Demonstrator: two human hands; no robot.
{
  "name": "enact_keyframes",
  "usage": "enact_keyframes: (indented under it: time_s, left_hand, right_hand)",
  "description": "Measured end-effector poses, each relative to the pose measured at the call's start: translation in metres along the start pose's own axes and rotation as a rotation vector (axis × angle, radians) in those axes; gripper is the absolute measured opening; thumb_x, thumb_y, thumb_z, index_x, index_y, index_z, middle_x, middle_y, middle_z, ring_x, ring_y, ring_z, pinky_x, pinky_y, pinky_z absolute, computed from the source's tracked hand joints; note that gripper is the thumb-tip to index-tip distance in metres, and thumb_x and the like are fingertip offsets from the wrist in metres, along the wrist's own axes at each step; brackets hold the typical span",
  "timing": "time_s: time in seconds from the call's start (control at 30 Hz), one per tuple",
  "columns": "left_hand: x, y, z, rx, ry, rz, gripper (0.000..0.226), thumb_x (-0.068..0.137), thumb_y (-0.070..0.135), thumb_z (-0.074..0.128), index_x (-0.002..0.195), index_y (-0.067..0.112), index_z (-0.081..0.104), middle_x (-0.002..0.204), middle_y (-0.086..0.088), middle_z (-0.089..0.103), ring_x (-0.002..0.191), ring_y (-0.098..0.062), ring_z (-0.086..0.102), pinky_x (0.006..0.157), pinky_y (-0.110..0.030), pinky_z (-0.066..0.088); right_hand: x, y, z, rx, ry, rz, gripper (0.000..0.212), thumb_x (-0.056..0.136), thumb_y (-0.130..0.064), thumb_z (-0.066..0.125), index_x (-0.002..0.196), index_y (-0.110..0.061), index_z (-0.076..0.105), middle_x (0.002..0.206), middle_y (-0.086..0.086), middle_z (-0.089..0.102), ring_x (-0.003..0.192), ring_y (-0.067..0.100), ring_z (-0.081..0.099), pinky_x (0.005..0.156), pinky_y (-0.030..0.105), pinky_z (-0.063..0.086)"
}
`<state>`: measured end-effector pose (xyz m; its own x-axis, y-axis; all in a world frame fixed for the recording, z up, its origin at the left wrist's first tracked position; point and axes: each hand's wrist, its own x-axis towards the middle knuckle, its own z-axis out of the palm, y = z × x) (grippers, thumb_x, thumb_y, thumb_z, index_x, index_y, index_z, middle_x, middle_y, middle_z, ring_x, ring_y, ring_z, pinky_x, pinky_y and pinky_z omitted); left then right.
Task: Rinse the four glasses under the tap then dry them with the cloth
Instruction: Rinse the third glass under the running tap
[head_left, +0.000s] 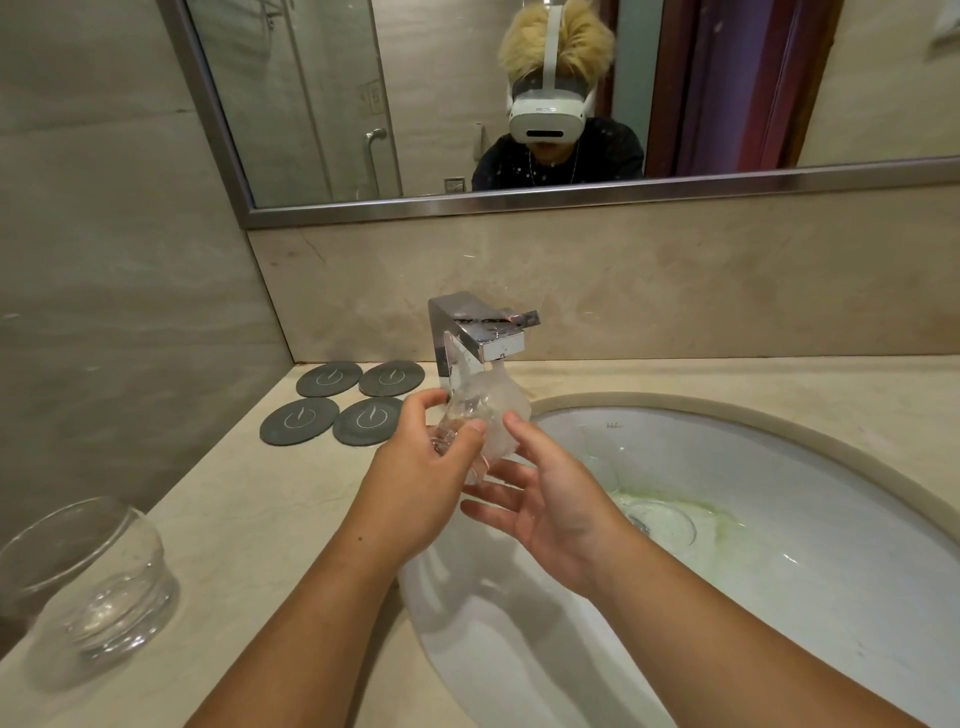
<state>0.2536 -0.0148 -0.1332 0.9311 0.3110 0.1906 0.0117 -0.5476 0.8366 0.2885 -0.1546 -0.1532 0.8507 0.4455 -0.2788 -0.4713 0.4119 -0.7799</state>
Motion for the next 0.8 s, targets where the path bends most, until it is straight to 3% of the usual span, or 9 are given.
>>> enact_keyframes:
  time_s: [0.17, 0.27, 0.33, 0.43, 0.5, 0.6, 0.7, 0.8]
  left_hand:
    - [-0.0014, 0.0006, -0.0002, 0.043, -0.053, 0.032, 0.048, 0.1, 0.052, 0.06, 0.143, 0.041, 0.039, 0.107, 0.026, 0.066, 0.086, 0.022, 0.062, 0.068, -0.001, 0.041]
    - [-0.0008, -0.003, -0.001, 0.081, -0.042, 0.087, 0.065, 0.091, 0.051, 0.075, 0.144, 0.04, 0.041, 0.126, 0.017, 0.062, 0.108, 0.004, 0.065, 0.088, -0.016, 0.05]
    - [-0.0009, -0.0039, -0.0015, 0.126, -0.03, 0.119, 0.072, 0.087, 0.049, 0.079, 0.147, 0.037, 0.042, 0.13, 0.012, 0.06, 0.115, -0.004, 0.062, 0.09, -0.02, 0.05]
    - [-0.0008, -0.0029, -0.0012, 0.127, -0.01, 0.11, 0.062, 0.091, 0.046, 0.076, 0.143, 0.036, 0.045, 0.126, 0.013, 0.063, 0.113, -0.004, 0.064, 0.084, -0.015, 0.046]
    - [0.0, -0.0011, -0.0022, 0.095, 0.003, 0.059, 0.05, 0.096, 0.044, 0.07, 0.139, 0.037, 0.047, 0.113, 0.02, 0.066, 0.1, 0.005, 0.066, 0.073, -0.005, 0.042]
    - [0.0018, 0.0003, -0.0035, 0.049, 0.019, 0.002, 0.039, 0.102, 0.043, 0.061, 0.139, 0.036, 0.047, 0.095, 0.024, 0.064, 0.079, 0.021, 0.058, 0.063, -0.002, 0.039]
    - [0.0018, -0.0002, -0.0041, 0.018, 0.018, -0.012, 0.036, 0.104, 0.043, 0.058, 0.138, 0.036, 0.048, 0.09, 0.027, 0.06, 0.074, 0.026, 0.055, 0.062, 0.0, 0.038]
    - [0.0024, -0.0006, -0.003, -0.037, 0.028, -0.032, 0.03, 0.103, 0.045, 0.059, 0.131, 0.039, 0.049, 0.085, 0.018, 0.067, 0.073, 0.017, 0.062, 0.064, -0.007, 0.04]
  right_hand:
    - [-0.0016, -0.0016, -0.001, -0.043, 0.066, -0.079, 0.036, 0.1, -0.042, 0.071, 0.111, -0.009, 0.08, 0.105, 0.017, 0.067, 0.08, 0.029, 0.073, 0.092, 0.049, 0.063]
    - [-0.0004, -0.0008, -0.0017, -0.06, 0.089, -0.088, 0.045, 0.096, -0.047, 0.075, 0.118, -0.008, 0.078, 0.125, 0.029, 0.07, 0.085, 0.031, 0.075, 0.091, 0.047, 0.065]
    - [-0.0007, -0.0005, -0.0012, -0.086, 0.077, -0.095, 0.048, 0.095, -0.049, 0.075, 0.121, -0.009, 0.077, 0.126, 0.026, 0.072, 0.089, 0.031, 0.076, 0.094, 0.048, 0.064]
    - [-0.0021, -0.0016, 0.0004, -0.089, 0.084, -0.098, 0.048, 0.095, -0.048, 0.074, 0.122, -0.009, 0.075, 0.112, 0.017, 0.072, 0.087, 0.031, 0.076, 0.092, 0.049, 0.063]
    - [-0.0031, -0.0034, 0.0014, -0.06, 0.089, -0.084, 0.043, 0.097, -0.046, 0.072, 0.121, -0.01, 0.072, 0.111, 0.016, 0.068, 0.085, 0.032, 0.074, 0.09, 0.05, 0.063]
    - [-0.0038, -0.0052, 0.0018, -0.02, 0.085, -0.055, 0.034, 0.102, -0.036, 0.068, 0.123, -0.01, 0.069, 0.112, 0.019, 0.068, 0.08, 0.032, 0.074, 0.084, 0.049, 0.063]
    - [-0.0037, -0.0041, 0.0015, -0.019, 0.089, -0.042, 0.03, 0.102, -0.029, 0.068, 0.123, -0.009, 0.066, 0.109, 0.018, 0.066, 0.079, 0.031, 0.073, 0.092, 0.054, 0.062]
    - [-0.0054, -0.0042, 0.0027, -0.029, 0.061, -0.008, 0.03, 0.101, -0.034, 0.07, 0.118, -0.01, 0.07, 0.111, 0.017, 0.067, 0.086, 0.03, 0.071, 0.09, 0.052, 0.063]
